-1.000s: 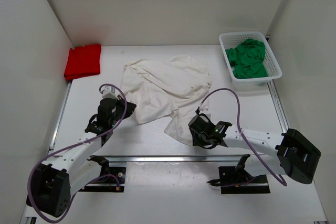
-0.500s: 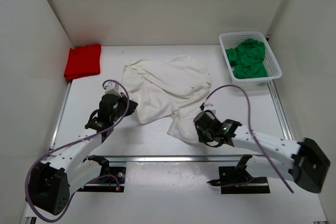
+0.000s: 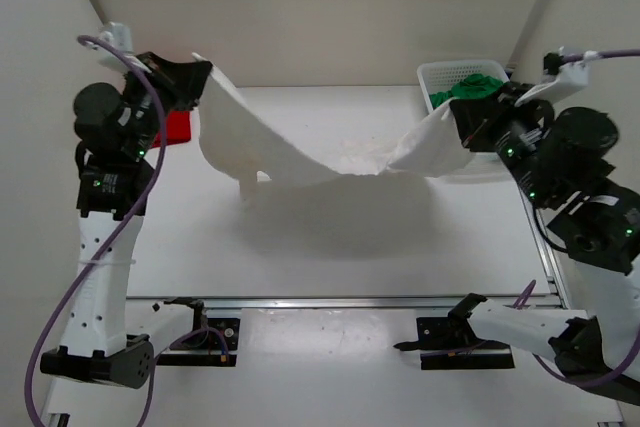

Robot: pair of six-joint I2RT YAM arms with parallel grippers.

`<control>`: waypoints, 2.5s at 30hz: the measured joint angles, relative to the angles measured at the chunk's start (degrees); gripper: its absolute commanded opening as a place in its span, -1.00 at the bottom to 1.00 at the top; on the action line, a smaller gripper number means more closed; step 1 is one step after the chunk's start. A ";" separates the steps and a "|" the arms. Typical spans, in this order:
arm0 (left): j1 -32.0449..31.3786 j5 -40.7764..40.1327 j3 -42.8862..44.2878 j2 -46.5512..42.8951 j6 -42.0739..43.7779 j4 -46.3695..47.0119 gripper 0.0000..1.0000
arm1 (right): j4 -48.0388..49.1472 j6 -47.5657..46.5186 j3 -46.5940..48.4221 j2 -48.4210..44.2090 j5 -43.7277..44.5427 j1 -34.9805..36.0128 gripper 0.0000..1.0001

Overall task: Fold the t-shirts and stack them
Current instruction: Flatten out the tshirt

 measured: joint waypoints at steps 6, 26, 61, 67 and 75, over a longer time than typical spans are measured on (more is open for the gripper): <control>2.84 0.31 9.88 1.84 -0.66 -1.49 -1.00 | 3.61 -10.56 19.65 10.14 5.90 7.93 -0.99; 7.76 0.63 11.45 39.39 -6.51 -1.03 -1.00 | 9.35 -10.21 38.97 64.30 -32.35 -29.44 -1.00; 13.77 -6.86 -56.48 -8.02 0.24 0.83 -1.00 | 18.69 10.58 -74.53 -18.88 -24.20 -8.52 -0.99; 14.80 -6.93 -56.19 -11.91 2.43 -4.09 -1.00 | 8.81 24.44 -77.92 -34.53 -22.56 3.76 -1.00; 15.74 -3.69 -55.08 -4.59 -2.34 1.31 -1.00 | 9.18 16.92 -71.54 -19.91 -25.31 -12.87 -1.00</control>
